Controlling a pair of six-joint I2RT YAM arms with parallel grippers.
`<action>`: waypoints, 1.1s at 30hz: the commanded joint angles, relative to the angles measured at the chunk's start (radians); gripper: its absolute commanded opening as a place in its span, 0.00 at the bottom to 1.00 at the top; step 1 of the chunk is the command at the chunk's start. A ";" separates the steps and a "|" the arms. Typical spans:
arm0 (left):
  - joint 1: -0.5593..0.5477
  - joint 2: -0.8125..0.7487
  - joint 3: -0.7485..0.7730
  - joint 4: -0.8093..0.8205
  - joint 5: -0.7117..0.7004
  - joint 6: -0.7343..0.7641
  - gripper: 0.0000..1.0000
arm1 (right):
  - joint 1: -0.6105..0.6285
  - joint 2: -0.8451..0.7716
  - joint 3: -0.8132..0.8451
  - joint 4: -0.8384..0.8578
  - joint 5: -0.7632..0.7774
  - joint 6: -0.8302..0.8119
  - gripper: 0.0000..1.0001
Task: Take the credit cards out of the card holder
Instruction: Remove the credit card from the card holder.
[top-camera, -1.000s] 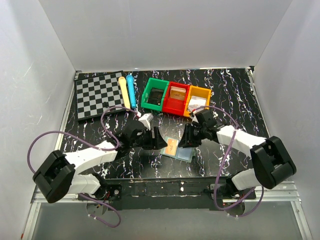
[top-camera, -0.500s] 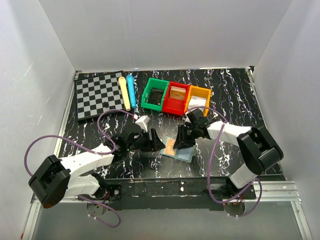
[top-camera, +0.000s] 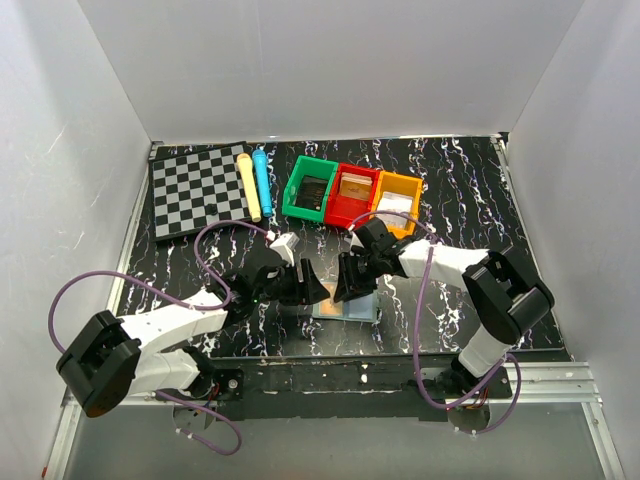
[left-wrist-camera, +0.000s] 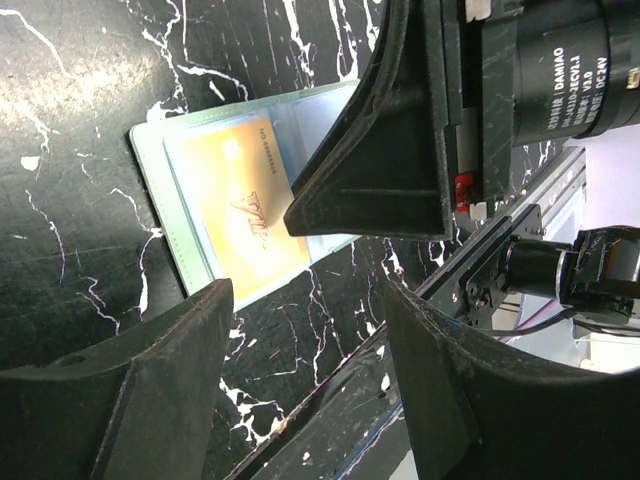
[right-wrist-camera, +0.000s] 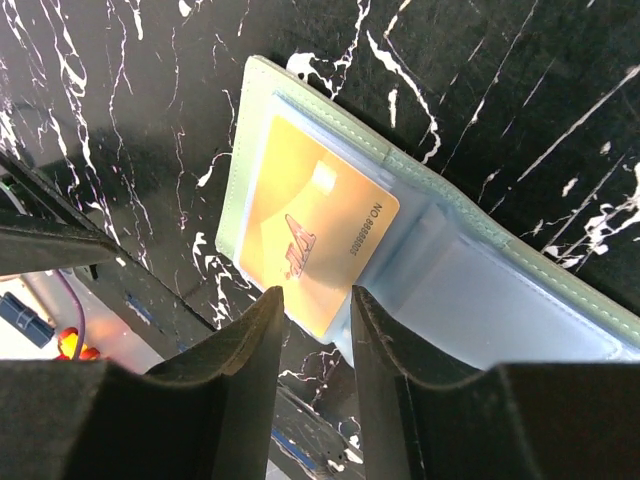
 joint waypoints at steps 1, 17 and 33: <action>0.003 -0.046 -0.015 0.009 0.002 -0.001 0.61 | 0.003 -0.010 0.028 -0.019 0.009 -0.016 0.41; 0.016 0.144 0.039 0.181 0.142 -0.030 0.49 | -0.042 -0.289 -0.123 0.045 0.089 0.111 0.38; 0.028 0.259 0.053 0.056 0.027 -0.019 0.00 | -0.043 -0.181 -0.210 0.300 -0.021 0.263 0.34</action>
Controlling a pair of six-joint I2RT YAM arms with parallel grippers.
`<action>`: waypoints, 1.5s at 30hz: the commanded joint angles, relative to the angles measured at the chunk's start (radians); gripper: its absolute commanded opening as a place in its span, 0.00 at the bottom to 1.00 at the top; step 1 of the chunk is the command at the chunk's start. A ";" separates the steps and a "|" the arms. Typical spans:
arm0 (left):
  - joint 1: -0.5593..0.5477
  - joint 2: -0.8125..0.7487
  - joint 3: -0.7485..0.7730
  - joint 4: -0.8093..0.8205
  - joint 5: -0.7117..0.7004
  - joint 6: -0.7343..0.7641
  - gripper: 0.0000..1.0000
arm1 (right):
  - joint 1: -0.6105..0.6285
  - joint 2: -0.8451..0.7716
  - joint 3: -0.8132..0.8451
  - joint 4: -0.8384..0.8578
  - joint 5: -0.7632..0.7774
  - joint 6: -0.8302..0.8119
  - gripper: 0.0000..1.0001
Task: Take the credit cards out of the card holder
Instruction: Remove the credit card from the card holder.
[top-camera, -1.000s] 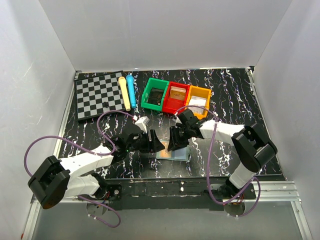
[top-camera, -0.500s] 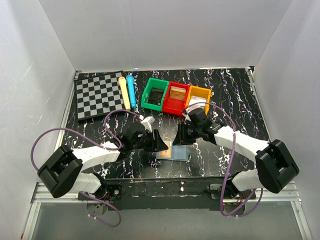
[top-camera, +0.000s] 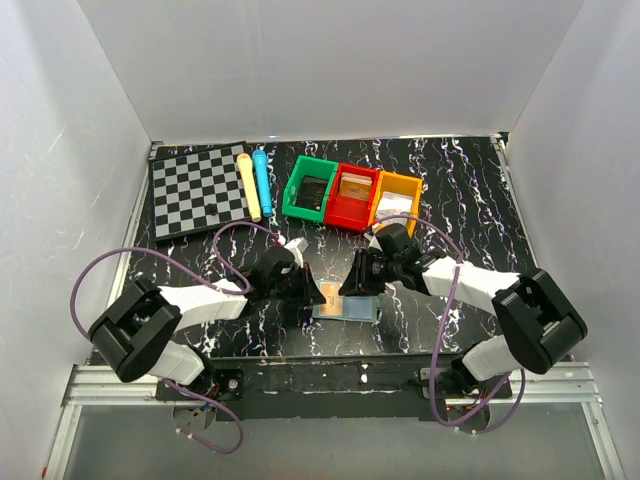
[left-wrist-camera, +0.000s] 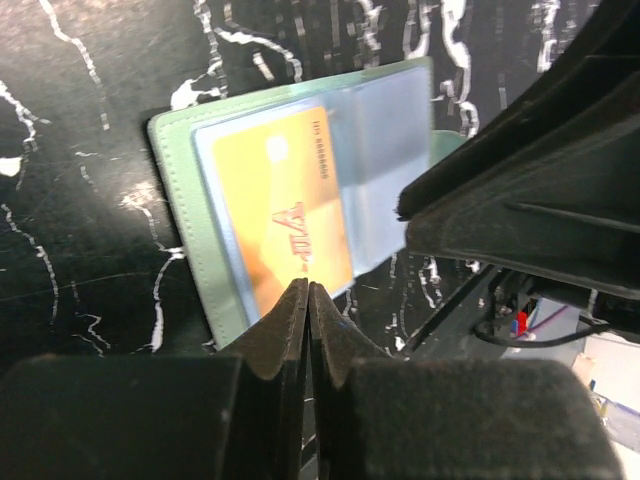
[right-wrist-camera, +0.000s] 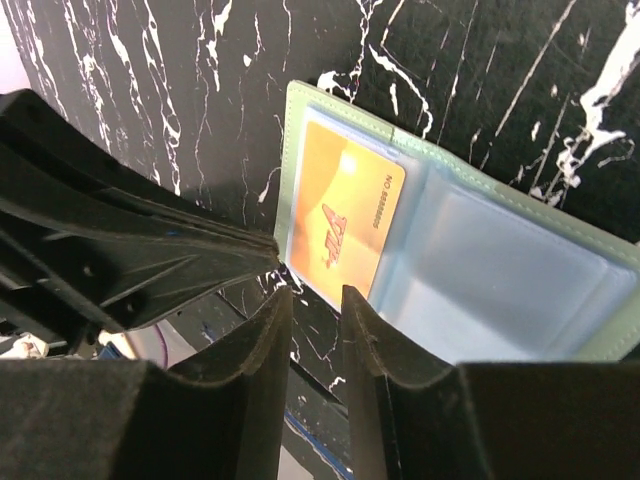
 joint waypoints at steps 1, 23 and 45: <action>0.007 0.047 0.038 -0.048 -0.052 0.015 0.00 | -0.002 0.046 -0.007 0.099 -0.036 0.044 0.36; 0.007 0.093 0.031 -0.072 -0.084 0.021 0.00 | -0.002 0.117 -0.019 0.104 -0.010 0.038 0.42; 0.007 0.089 0.021 -0.085 -0.085 0.014 0.00 | -0.002 0.152 -0.027 0.186 -0.084 0.044 0.35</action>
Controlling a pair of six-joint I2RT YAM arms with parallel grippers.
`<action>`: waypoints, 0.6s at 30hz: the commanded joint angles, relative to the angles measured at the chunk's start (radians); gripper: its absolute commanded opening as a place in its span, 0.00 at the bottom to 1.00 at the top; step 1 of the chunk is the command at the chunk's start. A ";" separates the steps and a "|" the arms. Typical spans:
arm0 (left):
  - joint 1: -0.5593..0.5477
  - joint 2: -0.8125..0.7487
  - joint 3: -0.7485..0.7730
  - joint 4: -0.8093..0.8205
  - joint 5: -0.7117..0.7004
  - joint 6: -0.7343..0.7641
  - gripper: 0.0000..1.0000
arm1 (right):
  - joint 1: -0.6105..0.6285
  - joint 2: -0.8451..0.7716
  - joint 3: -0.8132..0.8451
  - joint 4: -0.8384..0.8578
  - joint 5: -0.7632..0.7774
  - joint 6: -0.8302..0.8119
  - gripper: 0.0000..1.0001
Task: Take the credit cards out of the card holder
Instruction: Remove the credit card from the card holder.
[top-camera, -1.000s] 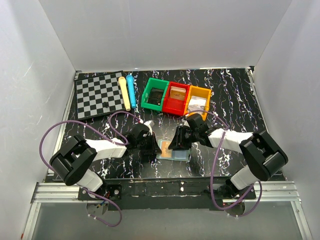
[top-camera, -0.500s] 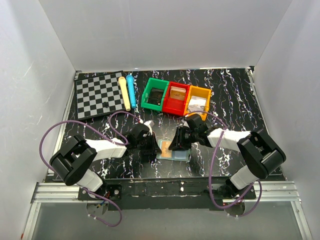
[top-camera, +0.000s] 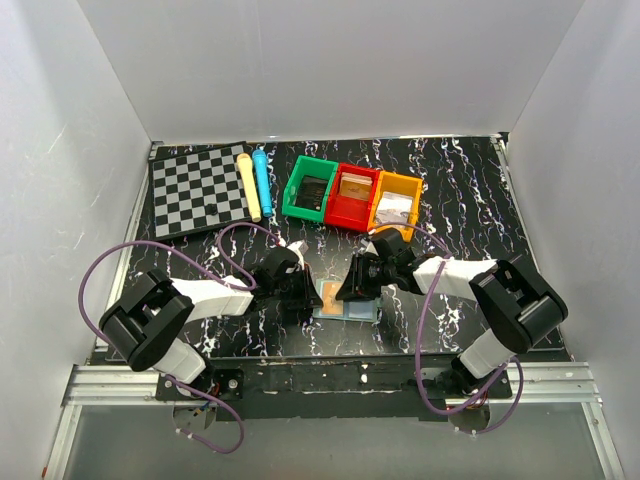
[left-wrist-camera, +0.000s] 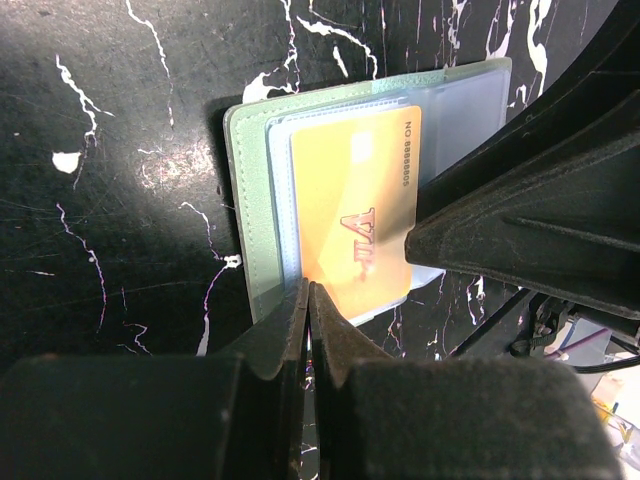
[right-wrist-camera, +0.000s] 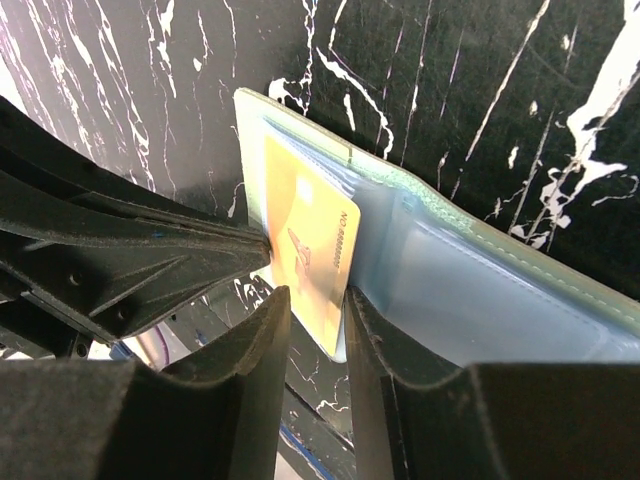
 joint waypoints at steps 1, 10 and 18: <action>0.005 -0.004 -0.005 -0.039 -0.034 0.007 0.00 | -0.002 0.009 -0.004 0.061 -0.041 0.002 0.35; 0.005 0.010 0.003 -0.037 -0.020 0.012 0.00 | -0.001 0.007 -0.024 0.135 -0.087 0.010 0.25; 0.005 -0.071 0.034 -0.079 -0.026 0.040 0.03 | -0.002 0.012 -0.026 0.132 -0.086 0.011 0.17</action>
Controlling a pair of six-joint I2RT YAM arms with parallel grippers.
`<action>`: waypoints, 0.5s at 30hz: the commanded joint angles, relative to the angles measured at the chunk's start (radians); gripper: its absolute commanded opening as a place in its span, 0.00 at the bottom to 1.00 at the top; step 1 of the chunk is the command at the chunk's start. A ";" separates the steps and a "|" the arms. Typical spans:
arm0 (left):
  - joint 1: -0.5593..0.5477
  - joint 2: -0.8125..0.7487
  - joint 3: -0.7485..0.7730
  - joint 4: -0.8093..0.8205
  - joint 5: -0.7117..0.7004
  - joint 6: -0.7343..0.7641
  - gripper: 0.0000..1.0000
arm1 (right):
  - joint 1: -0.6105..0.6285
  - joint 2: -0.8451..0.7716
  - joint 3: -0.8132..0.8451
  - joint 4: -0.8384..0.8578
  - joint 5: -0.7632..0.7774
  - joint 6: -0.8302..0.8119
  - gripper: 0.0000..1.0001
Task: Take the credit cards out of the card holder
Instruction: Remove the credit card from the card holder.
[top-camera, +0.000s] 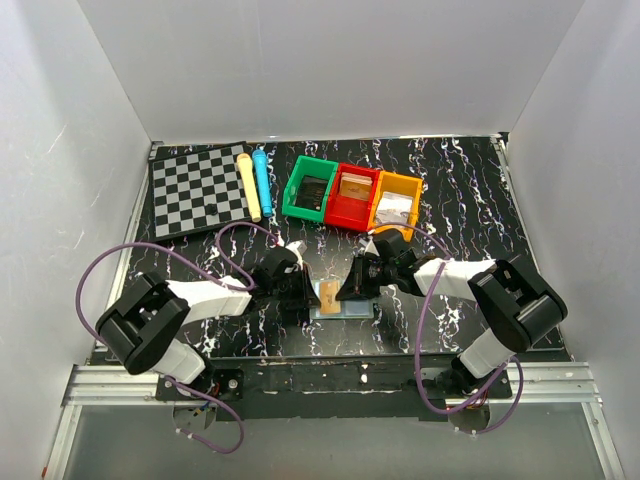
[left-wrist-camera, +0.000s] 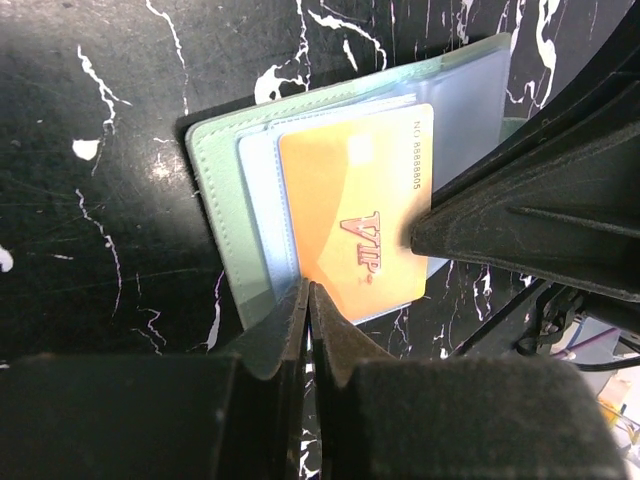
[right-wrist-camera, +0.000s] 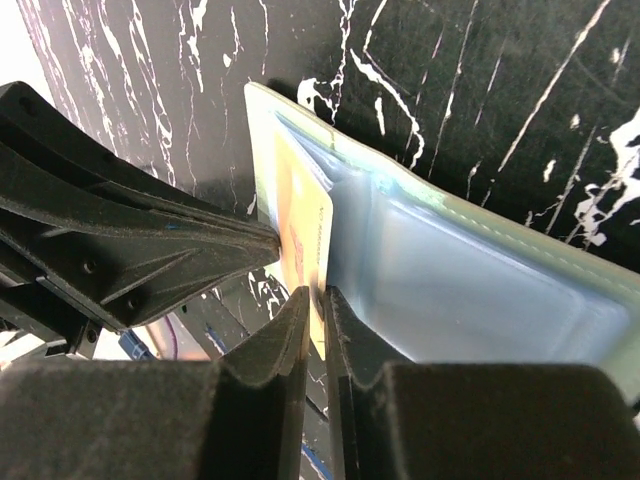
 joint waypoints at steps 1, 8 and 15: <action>0.003 -0.067 0.039 -0.065 -0.027 0.035 0.04 | 0.004 0.005 0.002 0.052 -0.043 0.007 0.17; 0.003 -0.110 0.070 -0.103 -0.050 0.055 0.06 | 0.002 0.004 -0.001 0.046 -0.044 0.003 0.15; 0.003 -0.072 0.091 -0.126 -0.066 0.066 0.06 | 0.001 0.002 0.005 0.029 -0.051 -0.001 0.18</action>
